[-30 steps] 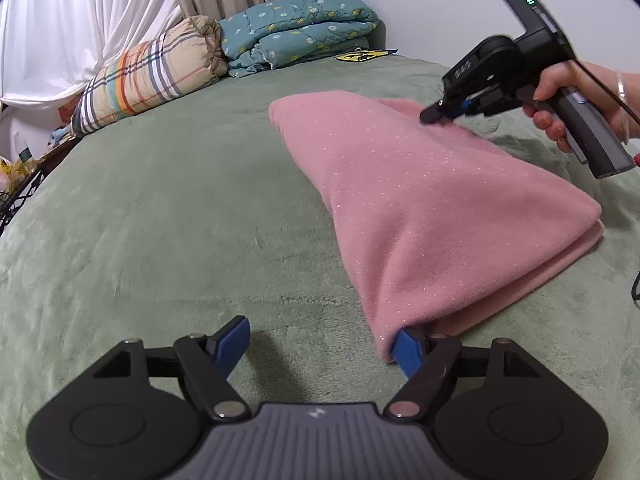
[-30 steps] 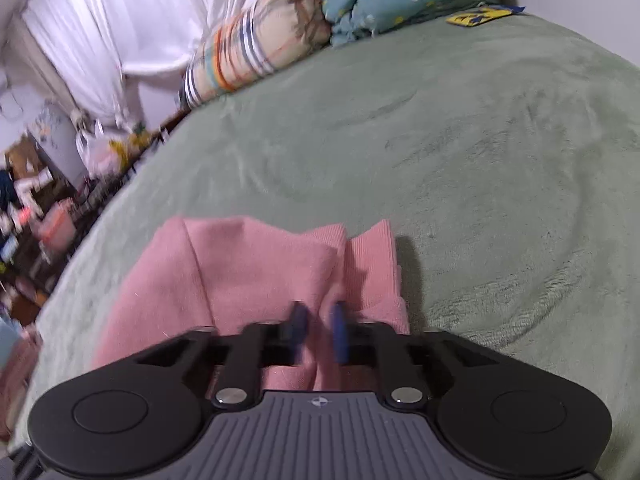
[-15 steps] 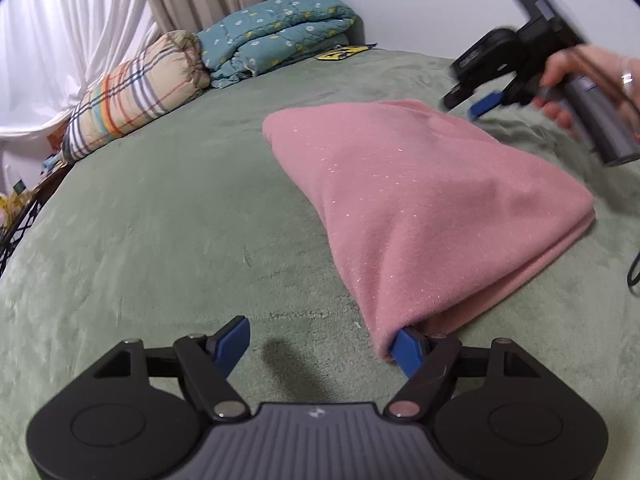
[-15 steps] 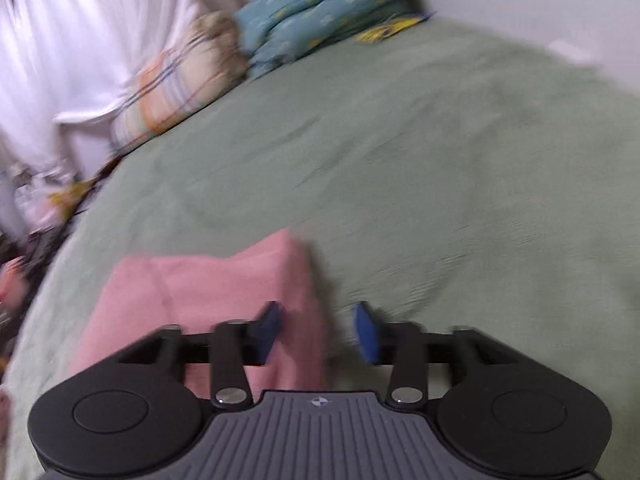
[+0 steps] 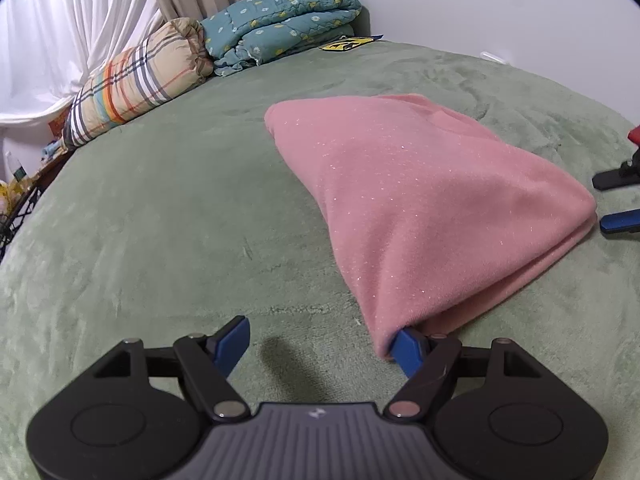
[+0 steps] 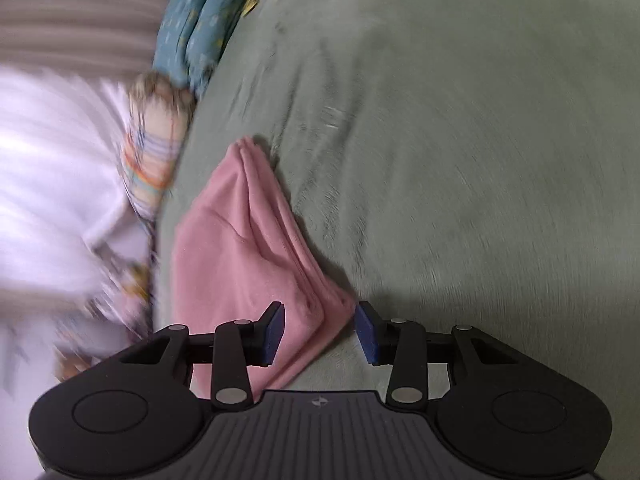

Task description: Fold clothes

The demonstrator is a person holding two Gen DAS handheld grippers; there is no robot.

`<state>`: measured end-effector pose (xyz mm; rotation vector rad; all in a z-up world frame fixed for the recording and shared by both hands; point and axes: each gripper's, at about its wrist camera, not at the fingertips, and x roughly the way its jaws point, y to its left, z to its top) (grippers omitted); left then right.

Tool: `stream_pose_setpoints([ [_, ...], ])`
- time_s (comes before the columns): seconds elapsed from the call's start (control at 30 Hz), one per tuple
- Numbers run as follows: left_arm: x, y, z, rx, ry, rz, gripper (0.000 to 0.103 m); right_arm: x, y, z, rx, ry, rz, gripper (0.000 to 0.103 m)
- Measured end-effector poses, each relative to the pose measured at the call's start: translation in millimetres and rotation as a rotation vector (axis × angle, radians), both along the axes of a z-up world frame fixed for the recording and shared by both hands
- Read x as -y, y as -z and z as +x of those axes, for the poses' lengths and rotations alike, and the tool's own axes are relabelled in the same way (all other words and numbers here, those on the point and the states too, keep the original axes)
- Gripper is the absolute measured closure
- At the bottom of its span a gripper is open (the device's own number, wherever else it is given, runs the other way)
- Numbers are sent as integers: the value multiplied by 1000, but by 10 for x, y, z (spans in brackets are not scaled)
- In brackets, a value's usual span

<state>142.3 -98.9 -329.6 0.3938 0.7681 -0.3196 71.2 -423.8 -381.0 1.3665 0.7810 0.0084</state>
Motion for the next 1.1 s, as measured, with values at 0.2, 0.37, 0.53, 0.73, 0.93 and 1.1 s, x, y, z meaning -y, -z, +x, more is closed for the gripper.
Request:
stream_pose_setpoints([
  [0.2, 36, 1, 13, -3, 1, 23, 29, -129, 202, 63, 22, 120, 92, 95],
  [0.37, 55, -16, -28, 34, 51, 78, 27, -123, -18, 7, 26, 139, -32, 96],
  [0.53, 101, 57, -53, 61, 69, 128, 27, -40, 96, 43, -9, 123, -77, 95],
  [0.73, -69, 39, 48, -25, 2, 10, 27, 111, 155, -170, -4, 192, 22, 76],
  [0.93, -240, 67, 200, -133, -72, -128, 26, -58, 64, -379, 42, 211, 90, 56],
  [1.1, -184, 46, 175, -118, -52, -90, 27, -277, 152, -182, 16, 227, 93, 57],
])
